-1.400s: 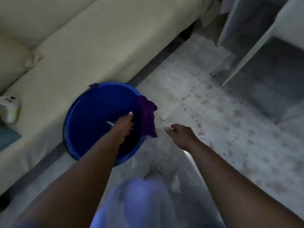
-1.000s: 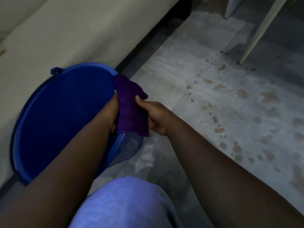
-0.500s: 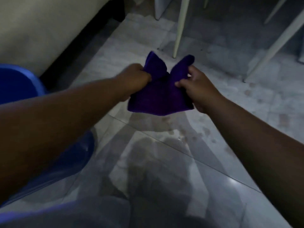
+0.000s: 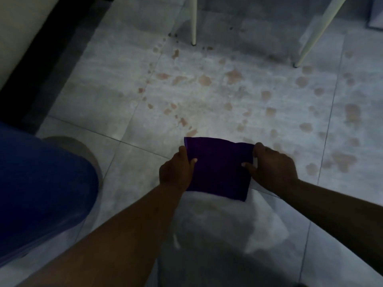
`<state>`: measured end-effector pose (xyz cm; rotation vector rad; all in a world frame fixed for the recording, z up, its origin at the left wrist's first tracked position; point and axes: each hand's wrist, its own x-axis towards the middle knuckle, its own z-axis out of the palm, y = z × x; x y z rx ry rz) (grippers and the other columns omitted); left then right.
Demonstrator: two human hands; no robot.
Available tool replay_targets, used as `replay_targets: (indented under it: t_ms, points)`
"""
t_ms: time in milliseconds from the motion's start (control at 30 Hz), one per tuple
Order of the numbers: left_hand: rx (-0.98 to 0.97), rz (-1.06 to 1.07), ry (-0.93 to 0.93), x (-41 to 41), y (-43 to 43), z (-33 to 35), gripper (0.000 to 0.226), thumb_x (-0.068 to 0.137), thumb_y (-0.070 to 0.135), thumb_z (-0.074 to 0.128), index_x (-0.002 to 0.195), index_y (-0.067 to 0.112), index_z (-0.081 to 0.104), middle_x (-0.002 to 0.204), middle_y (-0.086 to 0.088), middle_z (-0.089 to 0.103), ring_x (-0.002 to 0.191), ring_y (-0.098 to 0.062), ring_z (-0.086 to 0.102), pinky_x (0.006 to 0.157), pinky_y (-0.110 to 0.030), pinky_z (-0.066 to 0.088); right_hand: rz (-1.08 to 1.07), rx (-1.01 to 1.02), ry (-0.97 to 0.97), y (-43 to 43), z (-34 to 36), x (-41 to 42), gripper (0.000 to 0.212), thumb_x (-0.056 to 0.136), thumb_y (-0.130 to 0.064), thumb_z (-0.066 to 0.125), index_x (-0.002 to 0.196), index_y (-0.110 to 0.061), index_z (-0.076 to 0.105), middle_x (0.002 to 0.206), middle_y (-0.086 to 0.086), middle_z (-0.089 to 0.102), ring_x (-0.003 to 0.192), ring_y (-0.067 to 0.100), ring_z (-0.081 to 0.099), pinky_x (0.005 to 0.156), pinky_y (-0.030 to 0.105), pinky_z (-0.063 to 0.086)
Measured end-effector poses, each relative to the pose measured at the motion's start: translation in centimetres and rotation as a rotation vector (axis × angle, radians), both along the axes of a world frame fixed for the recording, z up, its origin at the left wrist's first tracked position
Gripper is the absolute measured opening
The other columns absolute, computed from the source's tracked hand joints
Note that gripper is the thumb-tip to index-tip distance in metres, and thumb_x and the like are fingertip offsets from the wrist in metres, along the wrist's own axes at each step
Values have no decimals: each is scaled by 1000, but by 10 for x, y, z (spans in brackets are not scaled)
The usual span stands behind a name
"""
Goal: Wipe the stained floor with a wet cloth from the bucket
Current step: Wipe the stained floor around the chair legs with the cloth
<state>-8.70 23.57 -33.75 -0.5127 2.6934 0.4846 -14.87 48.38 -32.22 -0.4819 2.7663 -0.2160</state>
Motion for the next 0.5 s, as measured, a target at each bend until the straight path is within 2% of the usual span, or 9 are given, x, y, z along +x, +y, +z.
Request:
replay_targets:
  t_ms: [67,100,167,233,300,367,433,500]
  points:
    - [-39,5,8,7,-7,-10,47,97,49,43,123,10,45,114,-12,65,95,-34,67,78,-44,56,196,-83,203,-6,-5,-3,38,83,-41,69,99,-7,62,84,13,68,69,31,63,52,32,43]
    - [-68,0,31,10,-11,-14,48,96,51,43,121,10,48,112,-12,64,95,-34,65,77,-44,55,333,-137,260,-13,-7,-5,38,84,-42,65,100,-7,64,89,15,69,76,32,63,59,35,47]
    - [-156,-52,101,10,-19,-18,50,94,54,39,112,10,54,104,-13,63,89,-35,62,72,-43,53,595,-176,285,-32,-17,-1,49,85,-47,61,113,-7,66,112,18,69,102,37,64,81,43,52]
    - [-252,-84,176,7,-29,-20,47,93,52,38,105,11,56,101,-12,61,89,-34,59,73,-42,48,777,-130,193,-55,-29,7,66,87,-57,54,135,-12,54,144,15,53,135,38,47,105,51,41]
    - [-253,-90,213,2,-41,-24,48,93,50,38,116,12,56,120,-13,60,110,-35,57,88,-45,45,865,-72,103,-71,-45,8,76,90,-65,40,150,-19,35,161,9,28,150,35,21,117,55,18]
    - [-197,-119,193,-4,-52,-29,62,94,52,31,138,12,47,150,-12,44,140,-33,39,111,-47,33,909,-43,40,-77,-59,-4,78,93,-69,30,156,-25,22,165,3,15,152,31,6,119,57,3]
    - [-174,-155,160,-11,-65,-38,72,94,58,25,152,14,29,164,-8,22,153,-28,16,123,-47,17,927,-43,15,-78,-69,-25,76,94,-71,25,156,-29,18,165,-3,11,153,28,4,120,57,0]
    - [-196,-155,170,-14,-75,-40,78,94,63,24,155,14,21,166,-8,13,154,-27,7,124,-50,12,875,-31,38,-74,-69,-47,72,95,-68,24,156,-30,19,164,-3,13,153,28,7,121,58,4]
